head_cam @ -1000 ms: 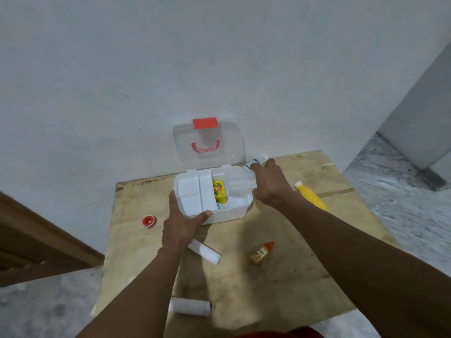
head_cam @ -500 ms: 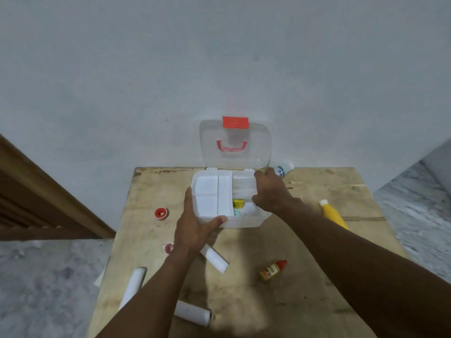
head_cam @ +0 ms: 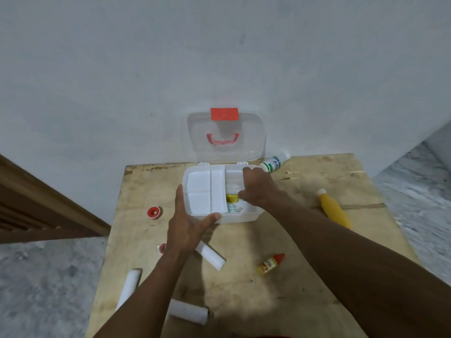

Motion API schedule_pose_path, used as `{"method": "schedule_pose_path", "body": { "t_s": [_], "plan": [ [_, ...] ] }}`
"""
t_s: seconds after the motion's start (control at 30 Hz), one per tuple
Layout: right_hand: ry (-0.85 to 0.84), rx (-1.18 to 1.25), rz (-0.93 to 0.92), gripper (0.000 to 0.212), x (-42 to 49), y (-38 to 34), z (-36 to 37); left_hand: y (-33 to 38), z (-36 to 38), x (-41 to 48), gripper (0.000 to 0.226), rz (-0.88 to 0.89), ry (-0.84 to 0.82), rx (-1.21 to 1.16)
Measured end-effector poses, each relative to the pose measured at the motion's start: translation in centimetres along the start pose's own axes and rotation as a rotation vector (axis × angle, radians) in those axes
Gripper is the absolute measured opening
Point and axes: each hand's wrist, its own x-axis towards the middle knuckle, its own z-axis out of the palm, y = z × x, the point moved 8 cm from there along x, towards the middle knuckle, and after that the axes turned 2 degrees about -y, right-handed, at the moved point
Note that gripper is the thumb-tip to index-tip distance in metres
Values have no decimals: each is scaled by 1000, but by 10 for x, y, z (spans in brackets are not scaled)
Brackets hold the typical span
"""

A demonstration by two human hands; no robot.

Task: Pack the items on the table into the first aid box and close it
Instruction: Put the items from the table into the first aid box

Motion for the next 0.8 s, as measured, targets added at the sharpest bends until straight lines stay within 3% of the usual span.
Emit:
{"method": "schedule_pose_path", "body": {
  "t_s": [0.17,0.4,0.8],
  "plan": [
    [-1,56,33,42,2,0,10,-4,-1,1,108,-12,3,-4],
    [19,222,118,60,2,7,14,-7,-1,1,112,-21,6,0],
    [49,380,184,64,7,7,24,-9,2,1,111,-29,3,-25]
  ]
}}
